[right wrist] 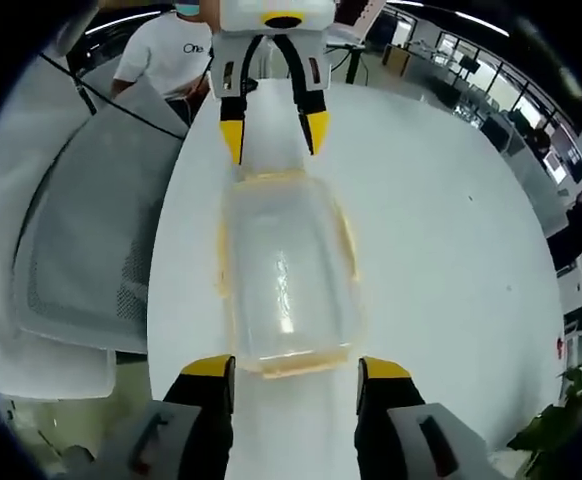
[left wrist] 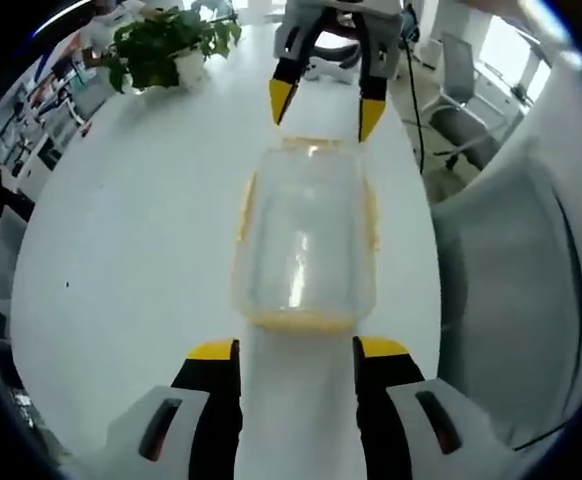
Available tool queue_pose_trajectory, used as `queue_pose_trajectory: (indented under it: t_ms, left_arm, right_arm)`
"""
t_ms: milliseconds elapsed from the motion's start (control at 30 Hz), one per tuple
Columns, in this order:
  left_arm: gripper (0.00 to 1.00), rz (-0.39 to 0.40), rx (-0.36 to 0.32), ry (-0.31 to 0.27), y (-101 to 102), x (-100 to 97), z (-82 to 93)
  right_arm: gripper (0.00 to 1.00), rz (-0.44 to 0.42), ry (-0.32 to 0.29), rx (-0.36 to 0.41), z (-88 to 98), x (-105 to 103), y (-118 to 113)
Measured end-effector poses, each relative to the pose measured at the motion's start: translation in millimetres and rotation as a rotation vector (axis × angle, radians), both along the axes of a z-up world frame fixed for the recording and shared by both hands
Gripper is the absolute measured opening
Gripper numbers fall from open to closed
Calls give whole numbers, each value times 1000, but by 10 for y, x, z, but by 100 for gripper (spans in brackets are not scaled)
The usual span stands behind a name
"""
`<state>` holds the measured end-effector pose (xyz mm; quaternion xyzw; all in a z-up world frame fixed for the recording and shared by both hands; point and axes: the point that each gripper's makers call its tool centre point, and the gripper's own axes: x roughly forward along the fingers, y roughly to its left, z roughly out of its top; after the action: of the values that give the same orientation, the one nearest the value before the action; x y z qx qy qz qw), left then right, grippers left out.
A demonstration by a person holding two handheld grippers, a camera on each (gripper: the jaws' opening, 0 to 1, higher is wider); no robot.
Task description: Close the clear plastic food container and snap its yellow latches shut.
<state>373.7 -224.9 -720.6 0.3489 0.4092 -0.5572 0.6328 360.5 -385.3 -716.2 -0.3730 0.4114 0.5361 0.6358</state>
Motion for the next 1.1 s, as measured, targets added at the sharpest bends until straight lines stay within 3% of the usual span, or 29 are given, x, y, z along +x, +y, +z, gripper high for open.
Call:
queue_pose_trajectory:
  t_ms: [133, 467, 667, 800, 1033, 1100]
  left_arm:
    - [45, 16, 1, 14, 4, -26, -2]
    - [43, 197, -77, 90, -16, -20, 9]
    - [42, 256, -88, 112, 13, -26, -26]
    - [42, 328, -146, 164, -39, -41, -13]
    - [42, 413, -173, 179, -34, 6, -53]
    - [42, 449, -184, 185, -39, 19, -69]
  right_arm:
    - [48, -17, -1, 11, 13, 3, 13]
    - [46, -188, 19, 58, 28, 122, -19]
    - [40, -238, 34, 67, 6, 116, -37]
    - [40, -311, 40, 87, 0, 150, -31]
    - [36, -416, 59, 113, 1, 183, 3]
    - [37, -474, 92, 125, -18, 168, 23]
